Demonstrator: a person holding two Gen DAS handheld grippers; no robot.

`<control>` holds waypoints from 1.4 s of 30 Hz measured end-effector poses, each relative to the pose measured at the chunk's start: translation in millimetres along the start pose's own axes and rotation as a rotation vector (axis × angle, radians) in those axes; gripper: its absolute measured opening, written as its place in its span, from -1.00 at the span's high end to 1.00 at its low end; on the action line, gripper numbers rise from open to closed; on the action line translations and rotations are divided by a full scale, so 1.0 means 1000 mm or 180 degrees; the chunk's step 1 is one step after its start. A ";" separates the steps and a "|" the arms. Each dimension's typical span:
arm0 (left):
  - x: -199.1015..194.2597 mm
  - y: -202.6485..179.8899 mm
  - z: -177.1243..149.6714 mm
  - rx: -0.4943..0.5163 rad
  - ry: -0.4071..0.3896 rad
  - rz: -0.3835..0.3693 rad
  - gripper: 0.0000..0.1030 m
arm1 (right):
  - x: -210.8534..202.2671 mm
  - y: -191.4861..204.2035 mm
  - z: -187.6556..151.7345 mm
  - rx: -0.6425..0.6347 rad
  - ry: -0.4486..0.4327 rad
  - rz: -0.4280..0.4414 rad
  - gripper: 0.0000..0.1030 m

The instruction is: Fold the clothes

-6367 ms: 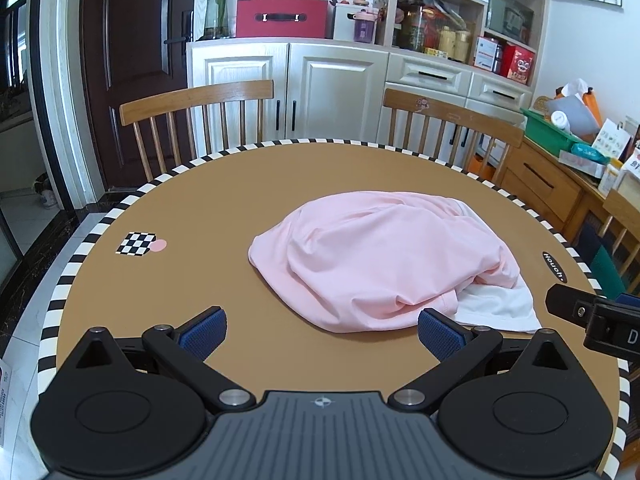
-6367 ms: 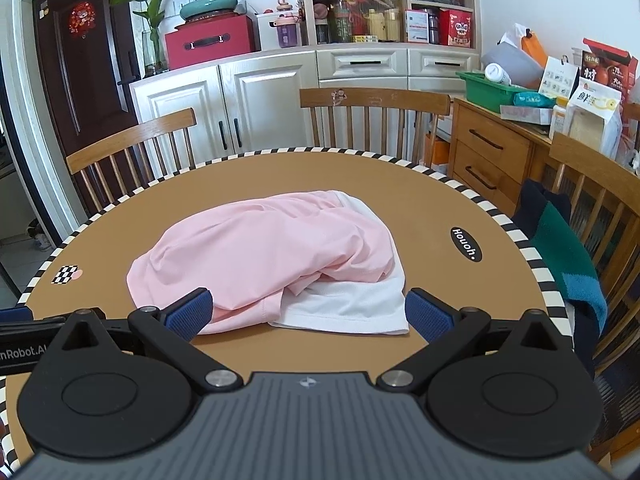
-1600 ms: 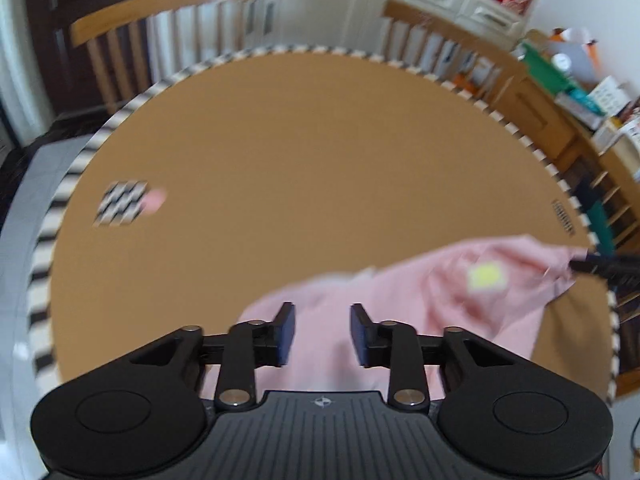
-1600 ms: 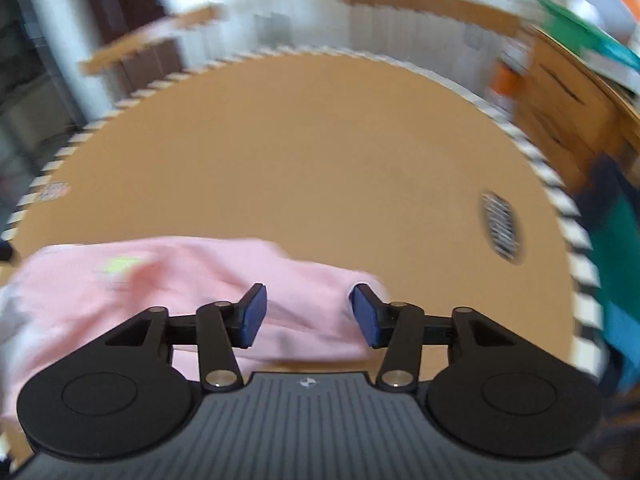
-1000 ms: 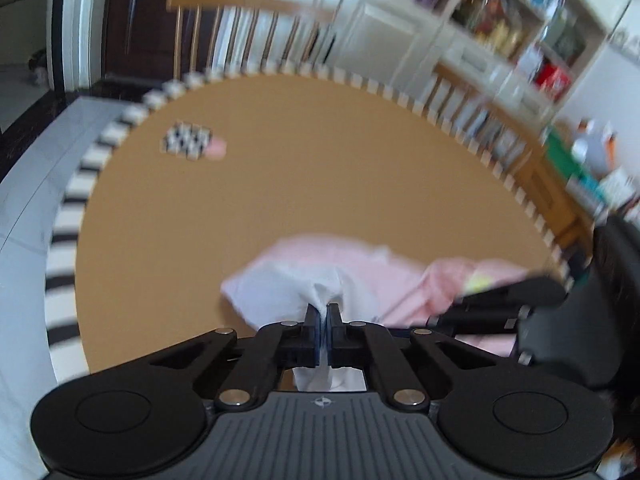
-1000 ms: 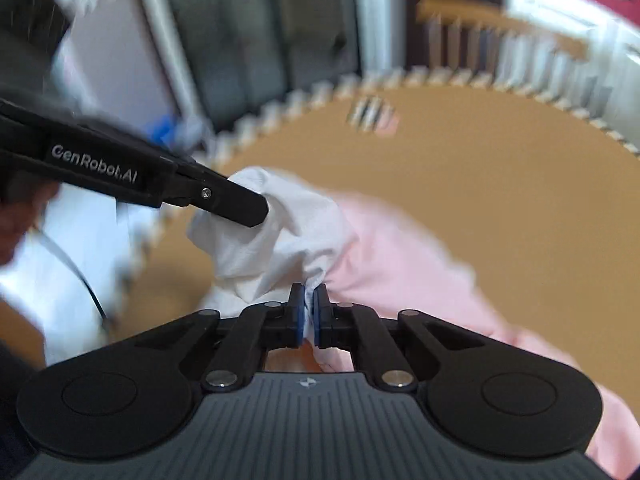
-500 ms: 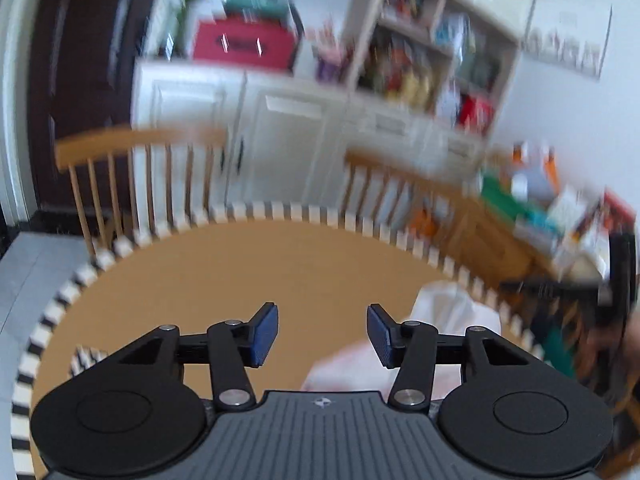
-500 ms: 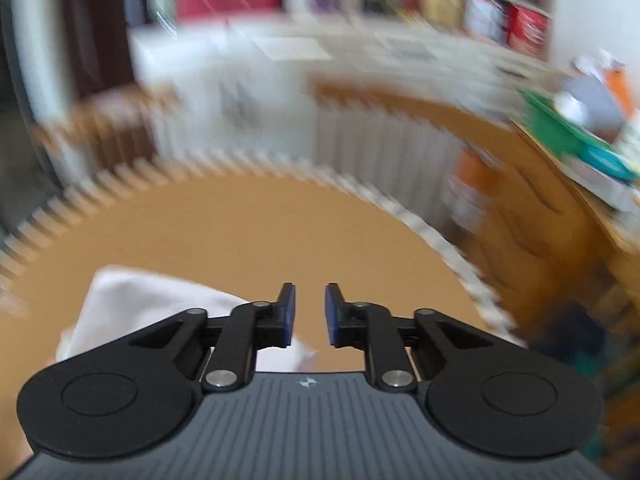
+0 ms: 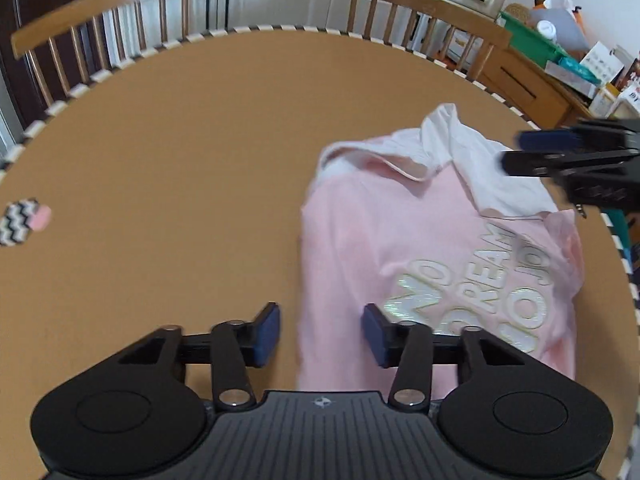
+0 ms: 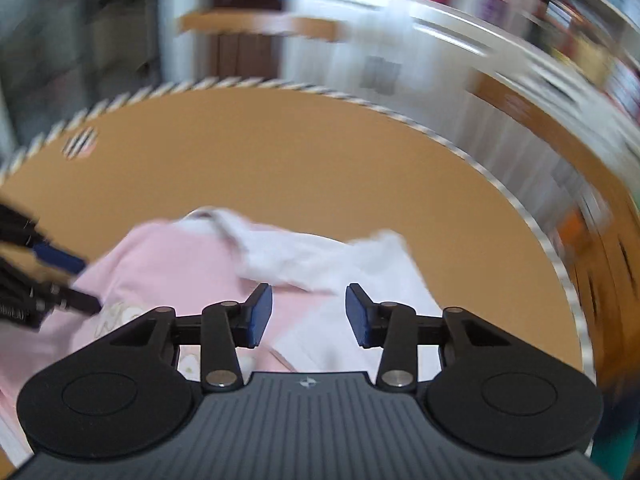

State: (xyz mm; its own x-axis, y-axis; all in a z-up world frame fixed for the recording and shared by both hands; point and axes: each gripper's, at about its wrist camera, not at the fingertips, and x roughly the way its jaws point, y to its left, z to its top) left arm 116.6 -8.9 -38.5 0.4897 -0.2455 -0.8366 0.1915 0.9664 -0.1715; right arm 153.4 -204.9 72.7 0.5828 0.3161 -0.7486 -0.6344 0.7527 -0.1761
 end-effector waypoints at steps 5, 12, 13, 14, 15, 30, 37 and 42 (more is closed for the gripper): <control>-0.017 -0.020 -0.009 0.0209 -0.0170 -0.0088 0.93 | 0.044 0.039 0.013 -0.1066 0.0109 -0.0043 0.22; -0.079 0.013 -0.014 0.0075 -0.0435 0.0062 0.93 | 0.047 0.032 0.036 -0.0690 -0.0011 0.0298 0.88; -0.095 0.018 -0.010 0.0032 -0.0526 0.0082 0.93 | 0.029 0.024 0.044 -0.0516 -0.0146 0.0342 0.88; -0.112 0.021 -0.005 0.0019 -0.0611 0.0093 0.93 | 0.011 0.016 0.051 -0.0343 -0.0282 0.0386 0.88; -0.130 0.024 0.001 0.0015 -0.0695 0.0102 0.93 | -0.011 0.006 0.056 -0.0188 -0.0403 0.0439 0.88; -0.171 -0.030 -0.092 0.1499 0.0594 -0.0224 0.62 | -0.091 0.004 -0.097 0.0801 0.0785 0.0649 0.73; -0.188 -0.040 -0.076 0.2234 -0.0296 -0.0023 0.51 | -0.107 0.008 -0.133 0.0600 0.0615 0.0294 0.23; -0.160 -0.061 -0.084 0.3206 -0.0372 0.0014 0.49 | -0.095 0.003 -0.120 0.0520 0.0629 0.0386 0.22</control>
State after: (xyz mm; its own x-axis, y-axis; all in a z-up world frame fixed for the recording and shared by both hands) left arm -45.1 -22.5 61.7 0.5619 -0.3002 -0.7708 0.7913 0.4668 0.3950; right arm 35.9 -301.9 66.8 0.3871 0.3029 -0.8709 -0.5939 0.8044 0.0158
